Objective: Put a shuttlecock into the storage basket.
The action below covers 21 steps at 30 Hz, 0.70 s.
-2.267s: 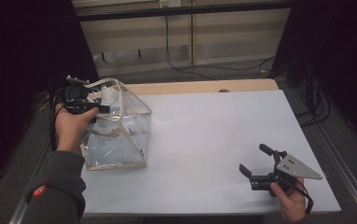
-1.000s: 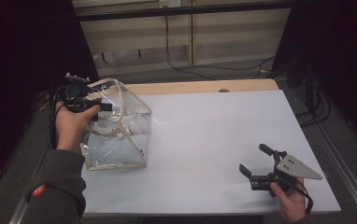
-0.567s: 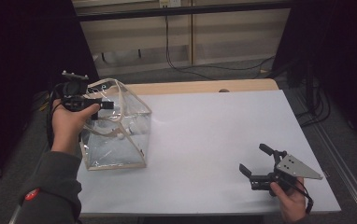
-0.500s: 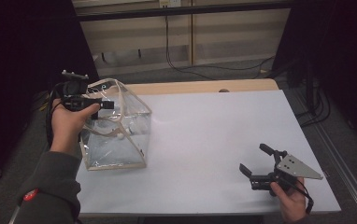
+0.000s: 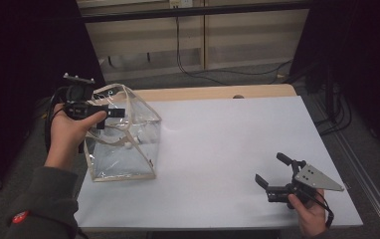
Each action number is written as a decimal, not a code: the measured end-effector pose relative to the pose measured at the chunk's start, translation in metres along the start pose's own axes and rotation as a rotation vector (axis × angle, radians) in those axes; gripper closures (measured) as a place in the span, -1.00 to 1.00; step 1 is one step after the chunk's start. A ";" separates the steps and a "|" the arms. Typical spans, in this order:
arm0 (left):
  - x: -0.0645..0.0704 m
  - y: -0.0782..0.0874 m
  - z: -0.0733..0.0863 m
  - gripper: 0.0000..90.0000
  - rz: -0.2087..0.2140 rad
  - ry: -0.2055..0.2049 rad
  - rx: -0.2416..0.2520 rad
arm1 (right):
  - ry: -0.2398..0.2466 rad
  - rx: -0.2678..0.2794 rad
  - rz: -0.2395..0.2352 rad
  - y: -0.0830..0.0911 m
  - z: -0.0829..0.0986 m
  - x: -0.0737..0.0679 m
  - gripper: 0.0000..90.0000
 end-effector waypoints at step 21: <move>0.017 0.018 0.018 -0.60 0.105 -0.063 -0.022 | 0.003 0.002 -0.003 -0.001 -0.001 -0.002 -0.99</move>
Point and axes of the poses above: each handheld gripper's, and its own axes: y roughly backward along the jaws, z roughly out of its underside, x roughly to its right, the point moved 10 cm from there along -y, roughly forward along the jaws, and after that the axes turned 3 degrees about z, right-handed, at the moved point
